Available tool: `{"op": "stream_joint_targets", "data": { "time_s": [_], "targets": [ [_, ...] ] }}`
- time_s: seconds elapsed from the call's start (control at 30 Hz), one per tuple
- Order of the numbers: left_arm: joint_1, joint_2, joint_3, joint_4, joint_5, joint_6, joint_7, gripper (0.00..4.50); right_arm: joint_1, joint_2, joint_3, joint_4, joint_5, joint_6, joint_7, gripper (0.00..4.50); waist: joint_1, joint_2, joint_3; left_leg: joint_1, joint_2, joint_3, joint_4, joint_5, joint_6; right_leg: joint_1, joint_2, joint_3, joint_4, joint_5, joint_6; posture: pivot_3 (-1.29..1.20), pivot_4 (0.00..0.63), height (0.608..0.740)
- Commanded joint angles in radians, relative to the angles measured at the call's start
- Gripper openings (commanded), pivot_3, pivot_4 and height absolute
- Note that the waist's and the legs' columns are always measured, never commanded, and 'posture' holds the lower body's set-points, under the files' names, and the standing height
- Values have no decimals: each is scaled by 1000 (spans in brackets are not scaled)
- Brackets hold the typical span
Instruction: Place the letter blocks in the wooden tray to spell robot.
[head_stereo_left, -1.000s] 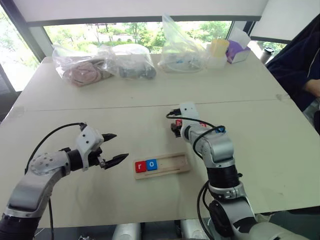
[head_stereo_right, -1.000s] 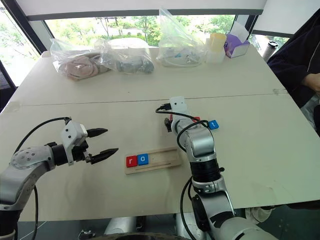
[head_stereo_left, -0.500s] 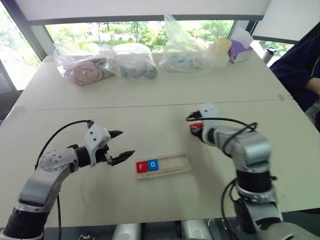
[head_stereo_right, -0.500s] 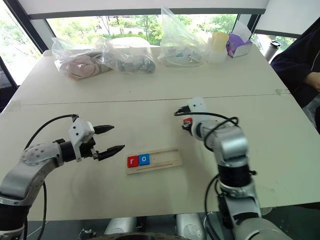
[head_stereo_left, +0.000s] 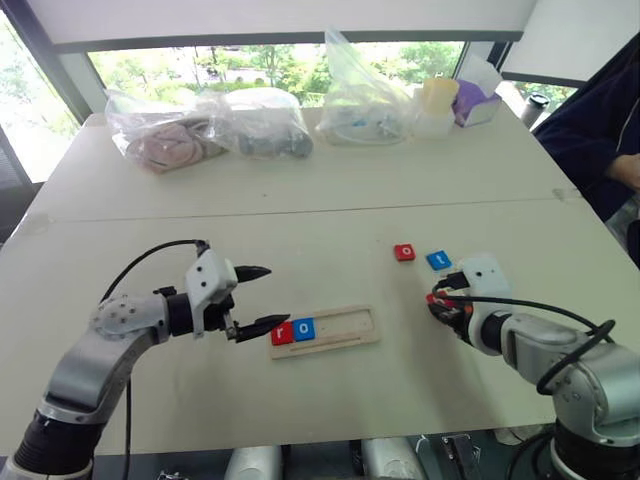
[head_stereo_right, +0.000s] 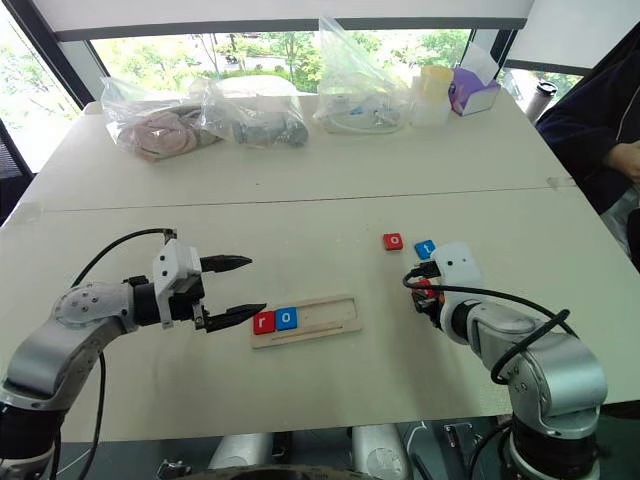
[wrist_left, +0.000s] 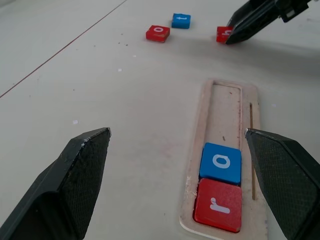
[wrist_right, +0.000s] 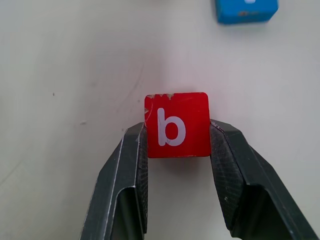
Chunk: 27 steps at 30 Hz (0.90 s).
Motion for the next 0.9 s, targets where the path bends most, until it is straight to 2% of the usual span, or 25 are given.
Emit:
{"op": "stream_joint_targets", "data": {
  "time_s": [0.03, 0.1, 0.13, 0.17, 0.23, 0.27, 0.33, 0.43, 0.5, 0.57, 0.6, 0.7, 0.77, 0.9],
  "targets": [
    [-28, 2, -2, -22, -8, -1, 3, 4500, 27, 19, -16, -39, 44, 7, -46, 1150, 0, 0, 0, 0, 0, 0, 0, 0, 0, 0, 0, 0, 0, 0, 0, 0, 150, 740],
    [-32, 3, -2, -20, -7, 0, 3, 4500, 25, 8, -22, -40, 73, 7, -53, 2267, 0, 0, 0, 0, 0, 0, 0, 0, 0, 0, 0, 0, 0, 0, 0, 0, 150, 740],
    [-30, 4, 0, -21, -7, 0, 2, 4500, 20, -1, -25, -40, 88, 7, -54, 2621, 0, 0, 0, 0, 0, 0, 0, 0, 0, 0, 0, 0, 0, 0, 1, 0, 150, 740],
    [-27, 6, 3, -22, -8, 1, 2, 4500, 13, -19, -27, -39, 105, 7, -49, 3189, 0, 0, 0, 0, 0, 0, 0, 0, 0, 0, 0, 0, 0, 0, 1, 0, 150, 740],
    [-20, 13, 8, -23, -8, 2, -1, 4500, -26, -110, -12, -32, 145, 7, 7, 4236, 0, 0, 0, 0, 0, 0, 0, 0, 0, 1, 0, 0, 0, 0, 1, 0, 150, 740],
    [-16, 17, 10, -22, -8, 2, -4, 4500, -55, -171, 4, -29, 161, 7, 55, 4417, 0, 0, 0, 0, 0, 0, 0, 0, 0, 1, -1, 0, 0, 0, 0, 0, 150, 740],
    [-3, 26, 17, -23, -9, 1, -11, 4500, -96, -310, 48, -14, 190, -47, 180, 4417, 0, 0, 1, 0, -1, 1, 1, 0, 0, 1, -2, 1, 0, -2, -2, 0, 150, 740],
    [3, 34, 16, -30, -12, 10, -10, 4500, -93, -562, 148, 103, 118, -422, 516, 4417, 1, -1, 1, 1, -1, 1, 0, 0, 0, 2, -1, 0, -1, -2, -1, 0, 150, 740],
    [6, 37, 19, -33, -14, 12, -8, 4500, -65, -631, 180, 174, 63, -631, 653, 4417, 2, -3, 2, 1, -1, 2, 0, 0, 0, 3, -1, -1, -2, -3, 1, 0, 150, 740],
    [11, 37, 26, -37, -15, 14, 2, 4500, -27, -654, 201, 255, -32, -913, 769, 4417, 4, -5, 3, 1, -1, 2, 0, 0, 1, 3, 0, -1, -2, -2, 3, 0, 150, 740],
    [15, 38, 27, -45, -14, 19, 10, 4500, 2, -681, 217, 323, -66, -1050, 877, 4417, 4, -5, 3, 1, -1, 2, 0, 0, 1, 3, 0, -1, -2, -2, 4, 0, 150, 740],
    [34, 44, 36, -72, -14, 31, 30, 4500, -8, -707, 295, 540, -166, -1312, 1052, 4417, 5, -6, 3, 1, -1, 4, 1, 0, 1, 4, -2, -1, -2, -2, 4, 0, 150, 740],
    [50, 48, 49, -87, -16, 36, 40, 4500, -43, -697, 337, 636, -222, -1415, 1099, 4417, 4, -5, 4, 2, -1, 4, 2, 0, 1, 5, -3, 0, -2, -2, 4, 0, 150, 740],
    [85, 52, 78, -119, -33, 49, 58, 4500, -90, -654, 371, 727, -259, -1495, 1147, 4417, 0, -5, 4, 3, -1, 3, 3, 0, 1, 5, -3, 2, -1, -2, 3, 0, 150, 740]
  ]
}}
